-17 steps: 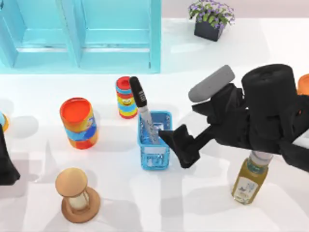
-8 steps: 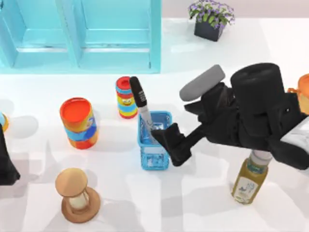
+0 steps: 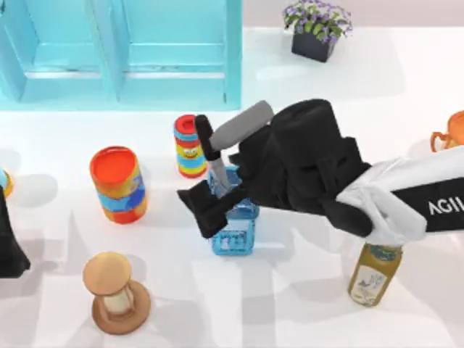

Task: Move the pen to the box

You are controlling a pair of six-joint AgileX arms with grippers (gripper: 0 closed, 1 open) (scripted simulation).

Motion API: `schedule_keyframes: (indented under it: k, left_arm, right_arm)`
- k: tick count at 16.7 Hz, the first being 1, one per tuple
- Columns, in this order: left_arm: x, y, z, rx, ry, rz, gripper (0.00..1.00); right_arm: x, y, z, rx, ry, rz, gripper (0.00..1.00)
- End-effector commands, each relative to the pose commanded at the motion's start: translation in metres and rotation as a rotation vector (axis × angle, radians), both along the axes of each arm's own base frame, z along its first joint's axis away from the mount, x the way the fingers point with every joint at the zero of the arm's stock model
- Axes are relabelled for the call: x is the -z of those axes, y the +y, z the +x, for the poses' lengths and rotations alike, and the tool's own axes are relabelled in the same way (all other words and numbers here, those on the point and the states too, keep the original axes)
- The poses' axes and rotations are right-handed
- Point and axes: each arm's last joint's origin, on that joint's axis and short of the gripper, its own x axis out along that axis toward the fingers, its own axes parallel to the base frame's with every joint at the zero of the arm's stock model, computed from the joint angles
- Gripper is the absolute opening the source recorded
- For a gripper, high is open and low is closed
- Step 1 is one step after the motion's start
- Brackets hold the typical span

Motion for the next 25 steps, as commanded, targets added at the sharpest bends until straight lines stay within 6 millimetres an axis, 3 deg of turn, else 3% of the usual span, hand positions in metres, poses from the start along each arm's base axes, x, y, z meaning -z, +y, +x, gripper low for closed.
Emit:
schedule_keyframes:
  k: [5,18,25]
  left_arm:
    - [0.0000,0.0000,0.0000,0.000,0.000,0.000,1.00]
    - [0.0000,0.0000,0.0000,0.000,0.000,0.000,1.00]
    - [0.0000,0.0000,0.0000,0.000,0.000,0.000,1.00]
  right_arm:
    - [0.0030,0.0043,0.0023,0.000,-0.003,0.003,1.00]
    - [0.0030,0.0043,0.0023,0.000,-0.003,0.003,0.02]
    - [0.0030,0.0043,0.0023,0.000,-0.003,0.003,0.00]
